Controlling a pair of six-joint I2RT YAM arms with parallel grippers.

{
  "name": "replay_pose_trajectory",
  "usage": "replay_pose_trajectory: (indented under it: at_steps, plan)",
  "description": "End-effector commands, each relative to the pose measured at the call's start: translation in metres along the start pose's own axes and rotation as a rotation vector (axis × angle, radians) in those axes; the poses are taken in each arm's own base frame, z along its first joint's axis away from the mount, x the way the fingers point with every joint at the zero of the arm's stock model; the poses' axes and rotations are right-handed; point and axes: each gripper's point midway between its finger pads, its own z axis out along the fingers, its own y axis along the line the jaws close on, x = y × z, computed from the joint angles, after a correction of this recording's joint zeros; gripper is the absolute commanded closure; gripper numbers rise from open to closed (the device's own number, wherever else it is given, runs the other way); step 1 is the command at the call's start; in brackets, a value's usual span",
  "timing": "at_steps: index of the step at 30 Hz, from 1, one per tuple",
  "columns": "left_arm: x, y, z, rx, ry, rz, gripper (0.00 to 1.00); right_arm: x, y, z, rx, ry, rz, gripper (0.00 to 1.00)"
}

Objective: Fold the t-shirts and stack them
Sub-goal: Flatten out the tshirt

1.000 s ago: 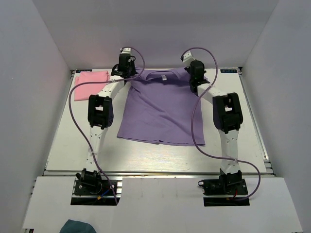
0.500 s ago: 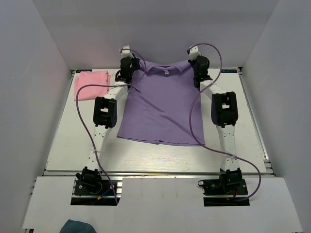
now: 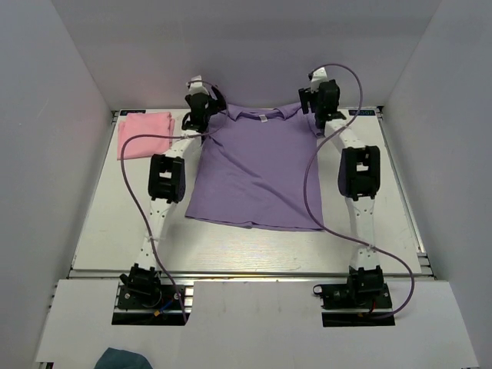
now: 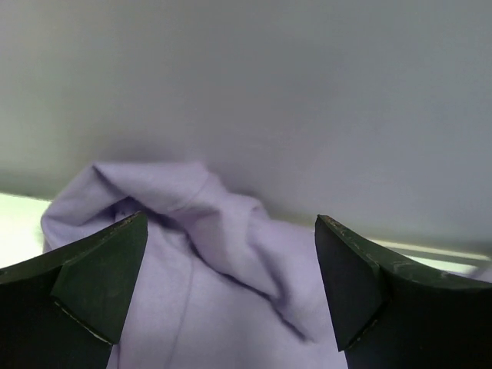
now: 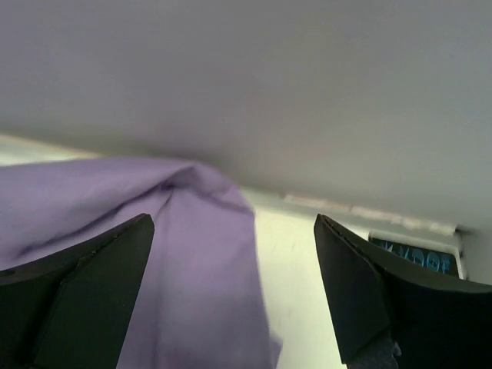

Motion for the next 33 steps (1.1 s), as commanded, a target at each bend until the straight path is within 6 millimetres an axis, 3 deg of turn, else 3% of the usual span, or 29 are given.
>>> replay_pose_trajectory:
  at_steps: [1,3,4,5,6,7,8,9,11,12,13,14,15,16,17,18,19,20,22,23,24,25,27,28,33]
  plan:
    - [-0.14,-0.068,-0.035,0.105,-0.081,0.001,0.0,-0.09,-0.016,-0.068,-0.081,0.036,0.164,0.1]
    - [-0.14,-0.068,-0.051,0.081,0.012,0.033,0.0,-0.098,-0.015,-0.106,-0.124,0.1,0.202,0.1]
    - [-0.168,-0.08,-0.069,0.092,0.013,0.033,0.0,-0.094,-0.007,-0.118,-0.161,0.137,0.213,0.1]
    - [-0.172,-0.081,-0.08,0.09,0.046,0.036,0.0,-0.097,-0.003,-0.137,-0.199,0.151,0.225,0.1]
    - [-0.147,-0.07,-0.094,0.053,0.157,0.047,0.0,-0.093,0.009,-0.16,-0.268,0.194,0.257,0.1]
    - [-0.146,-0.07,-0.107,0.056,0.195,0.06,0.0,-0.091,0.013,-0.177,-0.29,0.216,0.272,0.1]
    - [-0.175,-0.081,-0.131,0.074,0.181,0.067,0.0,-0.091,0.022,-0.187,-0.334,0.224,0.292,0.1]
    - [-0.144,-0.072,-0.149,0.045,0.292,0.101,0.0,-0.087,0.028,-0.204,-0.363,0.242,0.302,0.1]
    - [-0.136,-0.069,-0.176,0.031,0.361,0.133,0.0,-0.08,0.047,-0.23,-0.437,0.28,0.281,0.1]
    - [-0.119,-0.073,-0.206,0.055,0.459,0.133,0.0,-0.071,0.054,-0.25,-0.463,0.313,0.264,0.1]
    - [-0.112,-0.07,-0.221,0.052,0.501,0.123,0.0,-0.073,0.075,-0.261,-0.506,0.318,0.238,0.1]
    - [-0.079,-0.052,-0.242,0.01,0.595,0.117,0.0,-0.075,0.088,-0.271,-0.562,0.302,0.204,0.1]
    - [-0.067,-0.044,-0.261,-0.039,0.64,0.101,0.0,-0.072,0.111,-0.289,-0.618,0.304,0.17,0.1]
    - [-0.083,-0.043,-0.282,-0.055,0.61,0.087,0.0,-0.069,0.123,-0.299,-0.65,0.293,0.131,0.1]
    - [-0.047,-0.019,-0.31,-0.117,0.695,0.084,0.0,-0.073,0.147,-0.315,-0.713,0.285,0.1,0.1]
    - [-0.043,-0.011,-0.327,-0.143,0.704,0.08,0.0,-0.073,0.174,-0.334,-0.783,0.284,0.069,0.1]
    - [-0.038,-0.005,-0.343,-0.167,0.715,0.063,0.0,-0.072,0.189,-0.345,-0.83,0.279,0.049,0.1]
    - [-0.031,0.008,-0.374,-0.203,0.727,0.053,0.0,-0.068,0.221,-0.369,-0.912,0.278,0.001,0.1]
    - [-0.031,0.028,-0.407,-0.312,0.727,-0.015,0.0,-0.057,0.242,-0.384,-0.971,0.278,-0.043,0.1]
    - [-0.019,0.04,-0.428,-0.36,0.745,-0.027,0.0,-0.062,0.266,-0.401,-1.03,0.241,-0.092,0.1]
    - [-0.04,0.044,-0.441,-0.39,0.661,-0.045,0.0,-0.058,0.272,-0.403,-1.03,0.24,-0.109,0.11]
    - [-0.044,0.045,-0.451,-0.398,0.639,-0.063,0.0,-0.061,0.279,-0.405,-1.041,0.218,-0.114,0.14]
    - [-0.041,0.044,-0.466,-0.362,0.629,-0.079,0.0,-0.044,0.297,-0.421,-1.085,0.247,-0.14,0.16]
    - [-0.049,0.041,-0.471,-0.342,0.596,-0.087,0.0,-0.035,0.301,-0.428,-1.084,0.267,-0.152,0.2]
    - [-0.032,0.039,-0.479,-0.309,0.656,-0.091,0.0,0.011,0.303,-0.459,-1.056,0.322,-0.241,0.22]
